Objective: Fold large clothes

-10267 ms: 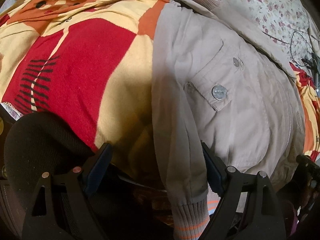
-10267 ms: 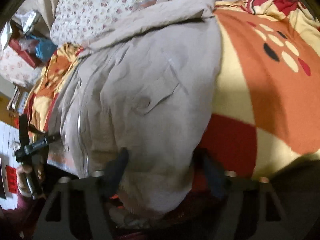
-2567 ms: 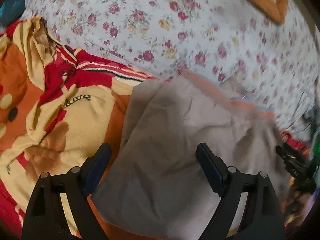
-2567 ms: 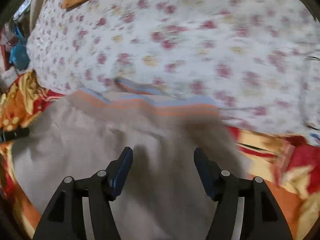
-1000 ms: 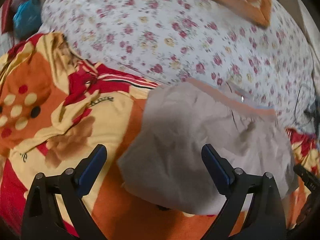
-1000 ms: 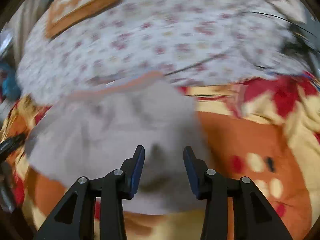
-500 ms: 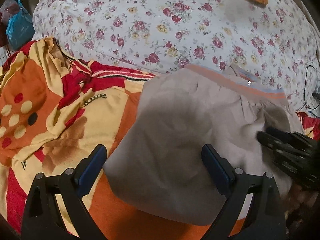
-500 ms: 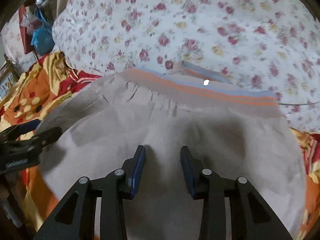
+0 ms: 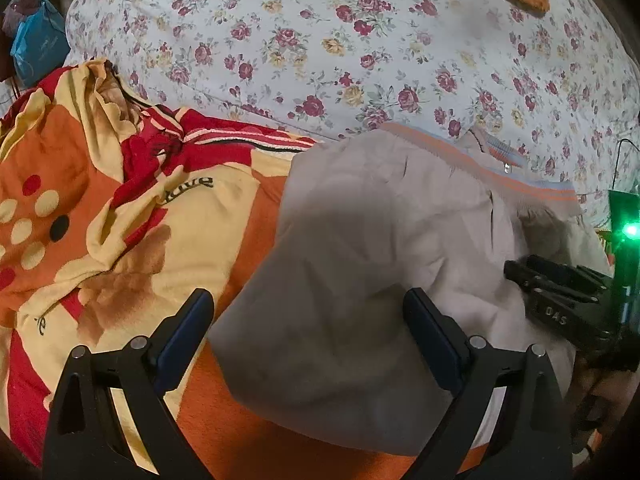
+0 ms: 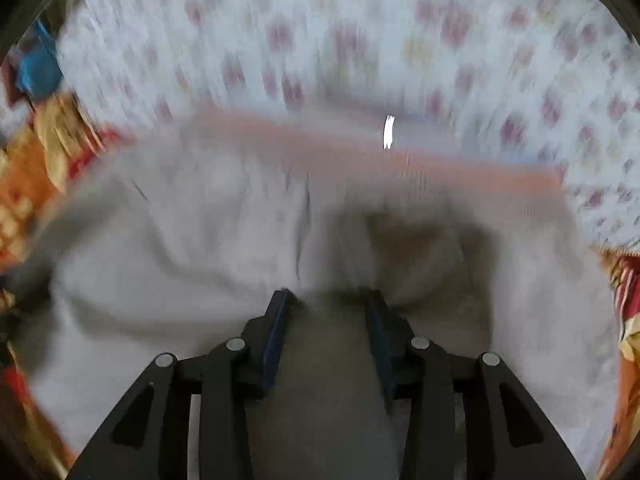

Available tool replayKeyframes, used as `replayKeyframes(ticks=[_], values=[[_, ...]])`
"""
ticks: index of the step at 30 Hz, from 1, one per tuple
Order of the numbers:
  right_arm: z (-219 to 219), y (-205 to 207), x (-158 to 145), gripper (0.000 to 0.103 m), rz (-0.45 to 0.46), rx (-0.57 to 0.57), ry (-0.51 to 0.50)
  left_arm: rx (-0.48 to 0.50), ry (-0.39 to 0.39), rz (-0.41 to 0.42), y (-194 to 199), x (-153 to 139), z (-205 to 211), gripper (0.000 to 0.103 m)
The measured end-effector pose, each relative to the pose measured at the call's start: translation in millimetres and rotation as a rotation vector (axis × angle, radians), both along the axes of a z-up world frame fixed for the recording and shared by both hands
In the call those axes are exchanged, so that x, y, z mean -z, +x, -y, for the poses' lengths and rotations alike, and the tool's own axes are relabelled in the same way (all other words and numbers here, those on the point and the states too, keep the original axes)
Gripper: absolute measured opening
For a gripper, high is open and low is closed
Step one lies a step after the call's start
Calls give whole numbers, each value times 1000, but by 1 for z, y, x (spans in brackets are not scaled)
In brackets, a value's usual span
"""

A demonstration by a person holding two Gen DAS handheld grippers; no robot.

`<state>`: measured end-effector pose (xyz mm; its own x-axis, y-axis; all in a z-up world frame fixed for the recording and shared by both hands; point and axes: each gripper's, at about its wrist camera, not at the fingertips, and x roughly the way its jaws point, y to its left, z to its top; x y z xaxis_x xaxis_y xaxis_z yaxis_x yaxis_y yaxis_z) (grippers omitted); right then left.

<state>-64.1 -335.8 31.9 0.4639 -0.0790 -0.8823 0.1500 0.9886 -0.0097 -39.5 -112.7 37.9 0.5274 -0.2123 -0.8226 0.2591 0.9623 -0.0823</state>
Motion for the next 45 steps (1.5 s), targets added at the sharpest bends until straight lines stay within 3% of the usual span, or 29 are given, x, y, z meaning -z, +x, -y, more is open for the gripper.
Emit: replayKeyframes(ticks=[4,8,10,15,20,24,28,34,42,45], values=[[4,-15,-21,42,-17,-6,47,-2,-69,-23,9,-6,-12,96],[17,-43,-37,56,32,14,63,-76,-202,-107,26,-1,-36,99],[25,-52,-35,56,6,36,79,-103,-233,-155,33,6,-42,99],[36,-72,-46,58,7,87,198,-103,-191,-163,37,14,-35,99],[25,-86,-60,62,-14,93,143,-110,-203,-183,41,23,-35,99],[11,-95,-77,65,-19,86,148,-150,-265,-243,50,33,-49,99],[4,-91,-85,66,-13,78,119,-145,-244,-221,49,29,-48,99],[9,-75,-71,67,36,65,175,-141,-182,-110,54,15,-40,99],[12,-64,-40,68,82,19,53,-111,-156,-145,62,30,-24,100],[16,-64,-33,68,92,23,61,-115,-153,-139,63,30,-23,101]])
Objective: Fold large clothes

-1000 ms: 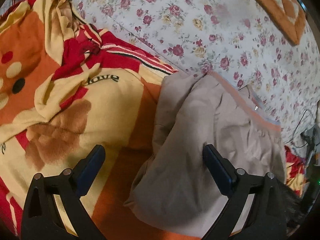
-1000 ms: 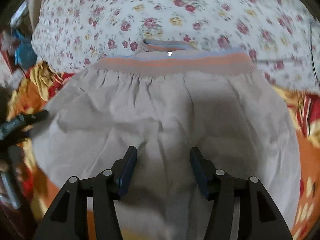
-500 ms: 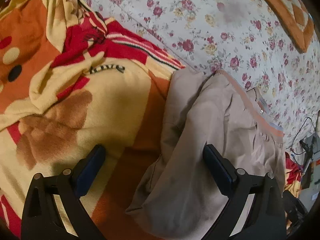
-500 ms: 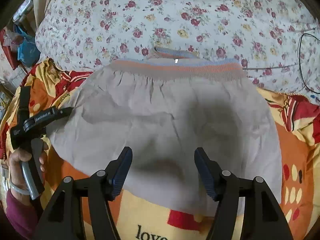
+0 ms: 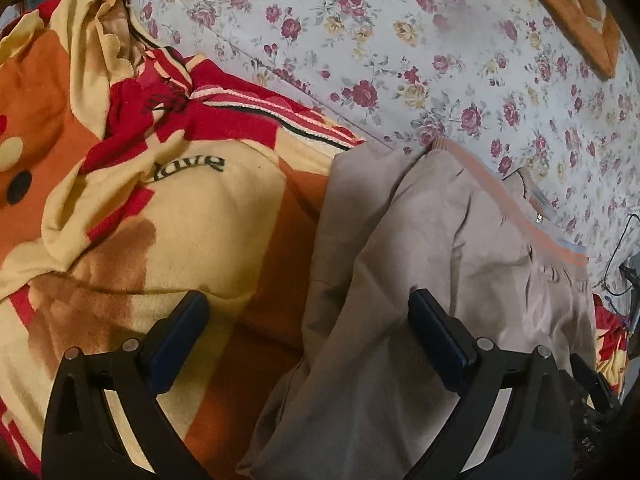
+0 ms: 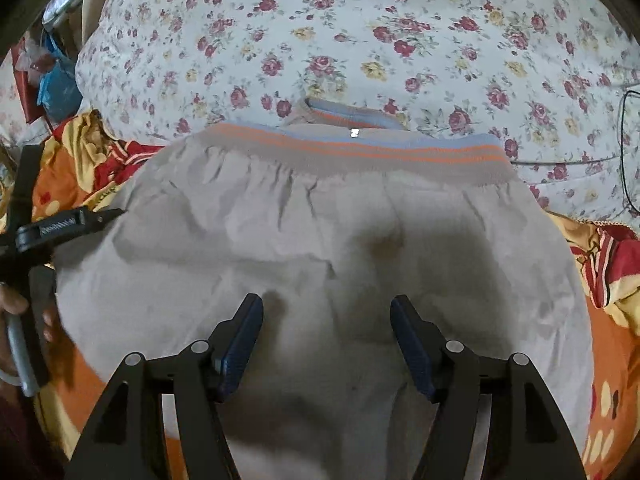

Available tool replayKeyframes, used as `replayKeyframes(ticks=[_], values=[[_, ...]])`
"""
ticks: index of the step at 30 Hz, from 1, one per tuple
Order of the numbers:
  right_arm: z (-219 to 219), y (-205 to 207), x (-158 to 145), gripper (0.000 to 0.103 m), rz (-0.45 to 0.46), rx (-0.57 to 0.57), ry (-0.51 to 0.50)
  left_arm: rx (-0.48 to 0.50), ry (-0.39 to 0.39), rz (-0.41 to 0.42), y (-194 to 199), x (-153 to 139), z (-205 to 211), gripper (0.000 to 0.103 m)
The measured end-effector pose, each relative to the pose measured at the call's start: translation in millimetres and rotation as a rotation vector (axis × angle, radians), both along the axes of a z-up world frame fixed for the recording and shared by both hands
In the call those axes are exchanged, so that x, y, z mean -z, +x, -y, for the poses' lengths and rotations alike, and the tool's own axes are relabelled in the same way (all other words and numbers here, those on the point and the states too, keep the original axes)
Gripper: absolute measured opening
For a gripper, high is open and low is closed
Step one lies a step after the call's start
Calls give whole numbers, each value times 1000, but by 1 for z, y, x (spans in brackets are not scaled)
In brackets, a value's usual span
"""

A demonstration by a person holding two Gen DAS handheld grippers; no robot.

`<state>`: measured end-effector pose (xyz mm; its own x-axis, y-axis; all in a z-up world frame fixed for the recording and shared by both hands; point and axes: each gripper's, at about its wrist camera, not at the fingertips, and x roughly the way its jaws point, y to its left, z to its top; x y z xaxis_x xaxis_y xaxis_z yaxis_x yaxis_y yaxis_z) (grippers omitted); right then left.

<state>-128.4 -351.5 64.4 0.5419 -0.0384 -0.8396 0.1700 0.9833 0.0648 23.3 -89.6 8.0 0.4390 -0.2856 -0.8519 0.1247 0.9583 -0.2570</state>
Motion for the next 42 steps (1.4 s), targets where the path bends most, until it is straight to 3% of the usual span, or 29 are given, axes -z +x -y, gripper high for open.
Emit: replayKeyframes(ticks=[13,19,22,25,28,30,35,40,42], values=[[12,-4,-2,68,39,19,76,-1,19,17,3,3,2,103],[2,3,-3,68,62,1,-30,-4,25,25,1,2,1,103],[0,10,7,67,20,-20,-95,1,26,24,0,2,1,103],[1,13,15,66,3,-22,-95,17,20,1,3,3,1,103],[10,12,9,65,1,-18,-46,43,-18,-8,3,1,2,83],[20,7,3,67,13,3,-9,98,-86,-23,0,-4,8,26],[53,-8,-12,67,58,86,81,167,24,35,-12,-11,32,9],[77,-34,-30,71,132,150,122,110,-155,-63,-4,-22,6,3],[82,-38,-29,74,124,153,127,112,-163,-60,-9,-35,8,3]])
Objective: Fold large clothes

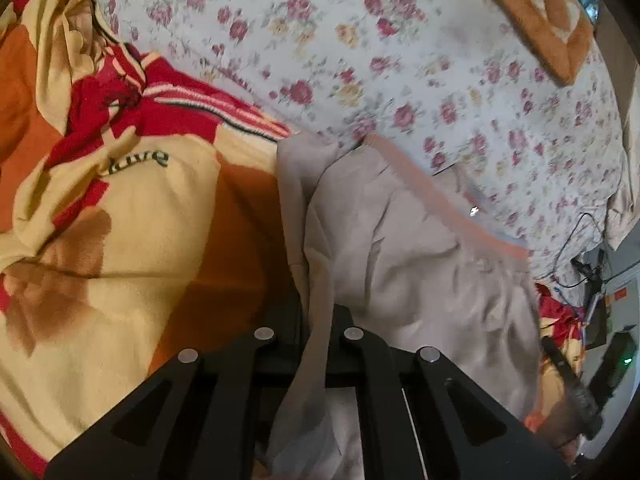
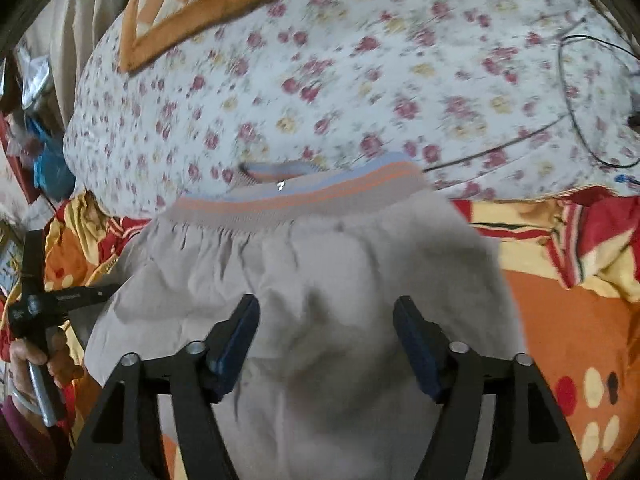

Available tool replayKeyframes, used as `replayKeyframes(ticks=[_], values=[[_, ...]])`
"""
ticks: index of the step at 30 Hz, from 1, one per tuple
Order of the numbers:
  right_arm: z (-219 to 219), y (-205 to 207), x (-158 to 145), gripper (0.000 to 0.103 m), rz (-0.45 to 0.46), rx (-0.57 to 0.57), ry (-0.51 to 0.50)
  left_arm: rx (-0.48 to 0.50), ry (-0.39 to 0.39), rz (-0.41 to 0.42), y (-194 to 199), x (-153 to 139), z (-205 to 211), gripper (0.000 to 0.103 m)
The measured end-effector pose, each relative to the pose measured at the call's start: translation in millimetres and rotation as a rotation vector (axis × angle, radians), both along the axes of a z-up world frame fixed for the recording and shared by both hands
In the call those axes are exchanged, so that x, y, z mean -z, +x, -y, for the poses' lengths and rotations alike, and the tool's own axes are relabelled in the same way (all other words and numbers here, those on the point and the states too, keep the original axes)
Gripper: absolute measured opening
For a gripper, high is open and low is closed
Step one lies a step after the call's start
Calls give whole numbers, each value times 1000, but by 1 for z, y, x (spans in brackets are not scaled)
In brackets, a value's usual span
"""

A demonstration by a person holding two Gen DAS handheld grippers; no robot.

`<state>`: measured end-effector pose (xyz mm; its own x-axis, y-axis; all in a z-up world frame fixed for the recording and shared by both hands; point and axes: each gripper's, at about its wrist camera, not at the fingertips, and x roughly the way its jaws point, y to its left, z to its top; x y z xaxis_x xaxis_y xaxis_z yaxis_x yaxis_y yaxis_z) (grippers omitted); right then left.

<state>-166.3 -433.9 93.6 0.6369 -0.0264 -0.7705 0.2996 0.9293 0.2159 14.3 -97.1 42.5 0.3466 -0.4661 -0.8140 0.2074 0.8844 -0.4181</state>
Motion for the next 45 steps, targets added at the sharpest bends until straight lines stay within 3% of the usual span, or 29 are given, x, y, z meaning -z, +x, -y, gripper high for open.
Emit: replayKeyframes(ticks=[3,5,12,17,23,26,28,31,32,33,36,40,43,45], values=[[7,-2,5,74,-36,27,-7,66,21,70,-21,-37,20,3],[17,-5,10,74,-52,64,2,111,-8,105,-34,-62,35,3],[67,-24,12,74,-22,217,175,326,-105,189,-80,-123,141,2],[93,-48,20,74,-29,305,191,441,-163,128,-106,-113,218,2],[145,-65,31,74,-37,448,331,512,-145,18,-135,-44,281,2],[147,-69,30,74,-13,449,369,515,-176,-29,-140,-21,283,2],[144,-69,21,74,8,429,349,519,-190,-23,-142,-27,279,5],[139,-68,12,74,23,399,333,566,-201,5,-148,-54,266,34],[138,-67,12,74,18,395,329,577,-204,22,-151,-63,261,51],[137,-65,14,75,6,396,325,577,-201,60,-154,-77,251,60],[140,-60,25,75,-47,419,315,544,-181,124,-153,-96,230,61],[142,-60,38,75,-100,438,310,380,-20,158,-137,-90,203,61],[139,-71,26,75,-20,457,334,289,75,138,-127,-64,188,61],[133,-71,13,77,48,408,351,276,101,114,-126,-45,184,61]])
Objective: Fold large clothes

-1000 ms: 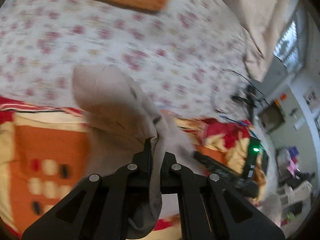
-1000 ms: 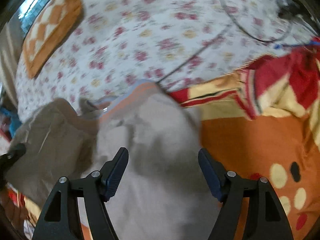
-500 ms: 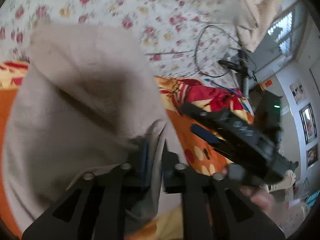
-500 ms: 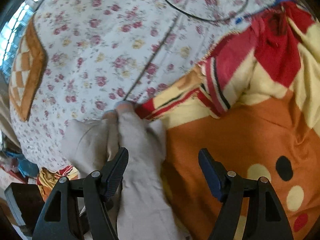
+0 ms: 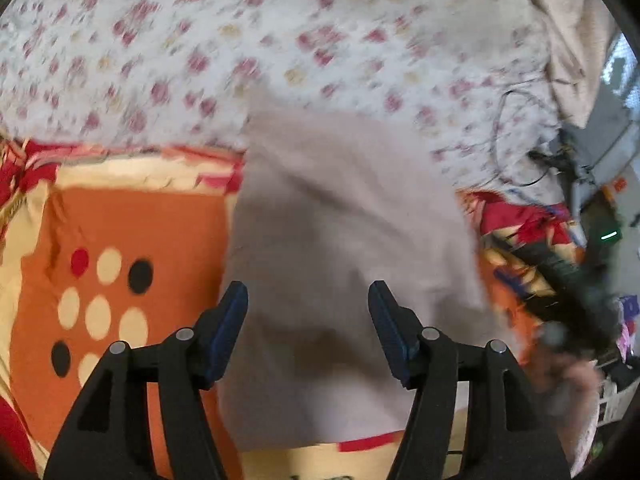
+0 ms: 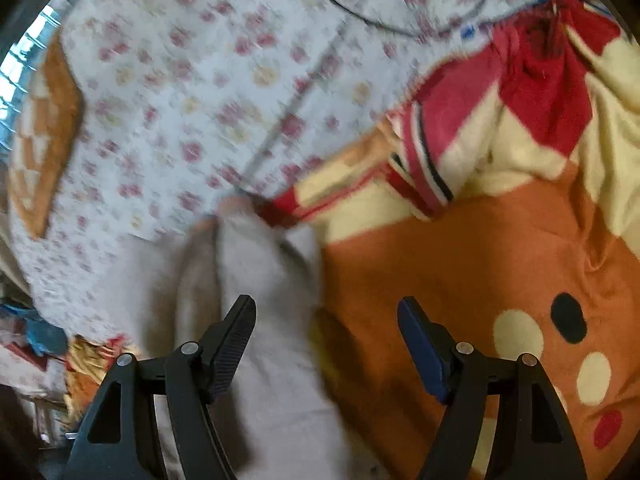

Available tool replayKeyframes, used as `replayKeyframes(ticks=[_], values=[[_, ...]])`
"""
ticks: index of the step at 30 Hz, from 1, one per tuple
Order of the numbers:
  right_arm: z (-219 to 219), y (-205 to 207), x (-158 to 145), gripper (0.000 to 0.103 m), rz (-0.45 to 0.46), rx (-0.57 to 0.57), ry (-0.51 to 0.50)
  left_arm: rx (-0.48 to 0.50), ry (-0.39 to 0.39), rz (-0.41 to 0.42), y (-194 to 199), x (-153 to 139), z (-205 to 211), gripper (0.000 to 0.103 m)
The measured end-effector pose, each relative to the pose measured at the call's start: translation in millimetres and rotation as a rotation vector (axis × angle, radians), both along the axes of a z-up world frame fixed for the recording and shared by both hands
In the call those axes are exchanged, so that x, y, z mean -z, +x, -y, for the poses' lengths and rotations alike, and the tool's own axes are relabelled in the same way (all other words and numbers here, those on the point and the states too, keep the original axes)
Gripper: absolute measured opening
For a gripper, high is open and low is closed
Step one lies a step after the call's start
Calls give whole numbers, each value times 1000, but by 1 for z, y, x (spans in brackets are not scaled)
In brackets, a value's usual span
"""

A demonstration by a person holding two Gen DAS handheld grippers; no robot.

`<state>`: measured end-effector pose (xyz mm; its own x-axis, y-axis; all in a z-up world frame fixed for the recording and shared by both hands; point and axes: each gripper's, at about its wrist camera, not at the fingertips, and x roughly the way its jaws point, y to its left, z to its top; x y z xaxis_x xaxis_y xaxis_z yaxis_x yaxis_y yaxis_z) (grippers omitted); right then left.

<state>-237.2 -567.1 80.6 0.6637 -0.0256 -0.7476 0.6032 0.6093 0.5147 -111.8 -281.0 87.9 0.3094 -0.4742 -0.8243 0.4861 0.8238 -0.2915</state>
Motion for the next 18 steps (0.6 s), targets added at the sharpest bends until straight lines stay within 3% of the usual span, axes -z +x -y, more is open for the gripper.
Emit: replayKeyframes(ticks=[3,9,12,14,18], values=[[-15,11,-9,83,94,-104,16,-3,21,-29,-1,27,2,63],[-41,62,3,83,81,-276,43,-16,13,20,-10,37,7,66],[-48,88,9,83,88,-325,34,-9,-3,16,-10,39,2,66],[-50,99,20,83,89,-352,82,-1,-12,3,-6,37,0,66],[-49,95,29,82,84,-337,97,-29,-44,-41,8,34,-7,66]])
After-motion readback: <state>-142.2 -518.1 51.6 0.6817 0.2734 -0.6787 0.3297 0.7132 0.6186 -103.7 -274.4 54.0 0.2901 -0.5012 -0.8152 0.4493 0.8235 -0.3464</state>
